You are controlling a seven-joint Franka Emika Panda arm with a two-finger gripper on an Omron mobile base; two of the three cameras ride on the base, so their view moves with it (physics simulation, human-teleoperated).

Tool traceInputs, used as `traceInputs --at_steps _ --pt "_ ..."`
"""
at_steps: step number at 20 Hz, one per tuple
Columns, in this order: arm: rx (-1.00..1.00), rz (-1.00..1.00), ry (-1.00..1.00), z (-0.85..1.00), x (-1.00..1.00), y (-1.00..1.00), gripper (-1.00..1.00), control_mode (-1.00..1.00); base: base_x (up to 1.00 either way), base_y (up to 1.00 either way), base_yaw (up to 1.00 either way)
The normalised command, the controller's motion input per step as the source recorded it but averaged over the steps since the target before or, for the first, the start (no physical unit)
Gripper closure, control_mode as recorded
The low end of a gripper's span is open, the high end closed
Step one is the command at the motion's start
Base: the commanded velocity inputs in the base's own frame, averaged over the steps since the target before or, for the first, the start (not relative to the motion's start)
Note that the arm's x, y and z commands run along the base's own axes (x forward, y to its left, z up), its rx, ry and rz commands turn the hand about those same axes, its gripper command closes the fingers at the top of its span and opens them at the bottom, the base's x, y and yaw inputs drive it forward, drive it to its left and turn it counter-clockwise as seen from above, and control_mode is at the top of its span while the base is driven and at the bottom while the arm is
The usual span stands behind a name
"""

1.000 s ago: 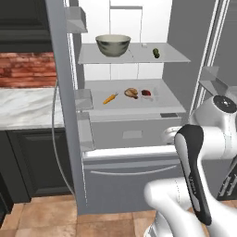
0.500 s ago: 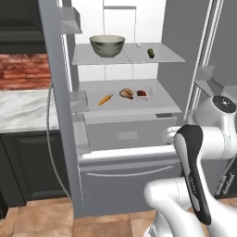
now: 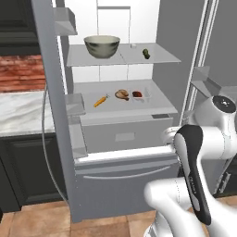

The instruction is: Place the tupperware on the second highest shelf of the fridge. Make space for the tupperware among the existing items by rearranging them on the shelves if needed. Close the fridge door when finished.

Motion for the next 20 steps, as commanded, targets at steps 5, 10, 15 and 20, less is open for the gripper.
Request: traceInputs --at_steps 5,10,15,20 --pt "-0.03 -0.13 -0.02 -0.02 0.0 0.5 -1.0 -1.0 0.0 0.0 0.0" --pt "0.0 -0.01 0.0 0.0 -0.03 0.03 -1.0 -1.0 0.0 0.0 0.0" --pt "0.0 -0.05 -0.1 0.13 -0.58 -0.09 -1.0 -1.0 0.0 0.0 0.0" --pt "0.02 -0.17 -0.11 0.07 -0.47 -0.63 -1.0 -1.0 0.0 0.0 0.0"
